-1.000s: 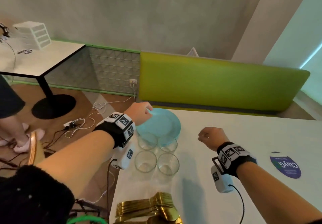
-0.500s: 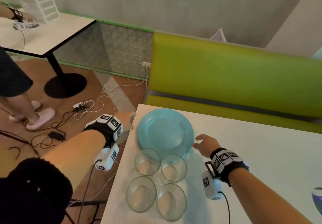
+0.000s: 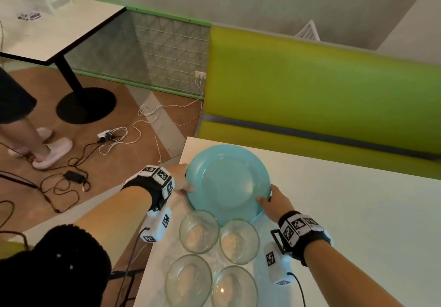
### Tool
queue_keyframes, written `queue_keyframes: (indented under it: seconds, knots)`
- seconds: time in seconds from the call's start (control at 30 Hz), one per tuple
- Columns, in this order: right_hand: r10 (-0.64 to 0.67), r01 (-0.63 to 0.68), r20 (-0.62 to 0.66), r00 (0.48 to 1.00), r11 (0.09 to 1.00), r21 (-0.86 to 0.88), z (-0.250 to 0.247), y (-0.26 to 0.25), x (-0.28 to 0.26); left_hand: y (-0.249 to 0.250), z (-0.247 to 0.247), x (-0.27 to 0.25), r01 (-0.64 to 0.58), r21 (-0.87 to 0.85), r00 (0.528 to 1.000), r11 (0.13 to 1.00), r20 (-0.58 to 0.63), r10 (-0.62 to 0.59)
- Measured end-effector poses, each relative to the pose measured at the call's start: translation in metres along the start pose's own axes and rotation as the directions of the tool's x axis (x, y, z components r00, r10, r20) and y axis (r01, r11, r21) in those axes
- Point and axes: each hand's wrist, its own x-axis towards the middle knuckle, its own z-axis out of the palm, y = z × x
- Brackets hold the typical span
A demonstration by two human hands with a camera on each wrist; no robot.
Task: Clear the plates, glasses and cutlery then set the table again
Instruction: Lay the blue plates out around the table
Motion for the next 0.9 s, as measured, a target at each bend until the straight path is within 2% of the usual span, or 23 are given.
queue_keyframes:
  seconds: [0.13,0.23,0.37,0.5,0.6,0.73,0.9]
  knots:
    - [-0.041,0.043,-0.045,0.998,0.999,0.031,-0.004,-0.007,-0.009,0.003,0.001,-0.004,-0.009,-0.077,1.000,0.997,-0.030,0.007]
    - [-0.093,0.100,-0.127,0.988,0.993,0.055,-0.014,-0.012,-0.014,0.018,-0.008,-0.014,-0.066,0.018,0.994,0.998,-0.084,0.067]
    - [-0.155,0.191,-0.253,0.955,0.974,0.123,-0.034,-0.019,-0.026,0.051,-0.034,-0.039,-0.165,0.045,0.977,0.985,-0.127,0.169]
    - [-0.182,0.254,-0.333,0.925,0.949,0.187,-0.055,-0.020,-0.049,0.082,-0.053,-0.069,-0.246,-0.050,0.961,0.968,-0.145,0.236]
    - [-0.204,0.306,-0.414,0.887,0.931,0.198,-0.075,-0.017,-0.072,0.101,-0.059,-0.093,-0.317,-0.057,0.937,0.947,-0.173,0.303]
    - [-0.189,0.338,-0.493,0.849,0.913,0.231,-0.098,-0.007,-0.114,0.114,-0.049,-0.128,-0.379,-0.120,0.918,0.918,-0.176,0.356]
    - [-0.134,0.328,-0.538,0.832,0.901,0.283,-0.097,0.025,-0.176,0.113,-0.014,-0.181,-0.425,-0.210,0.905,0.880,-0.129,0.406]
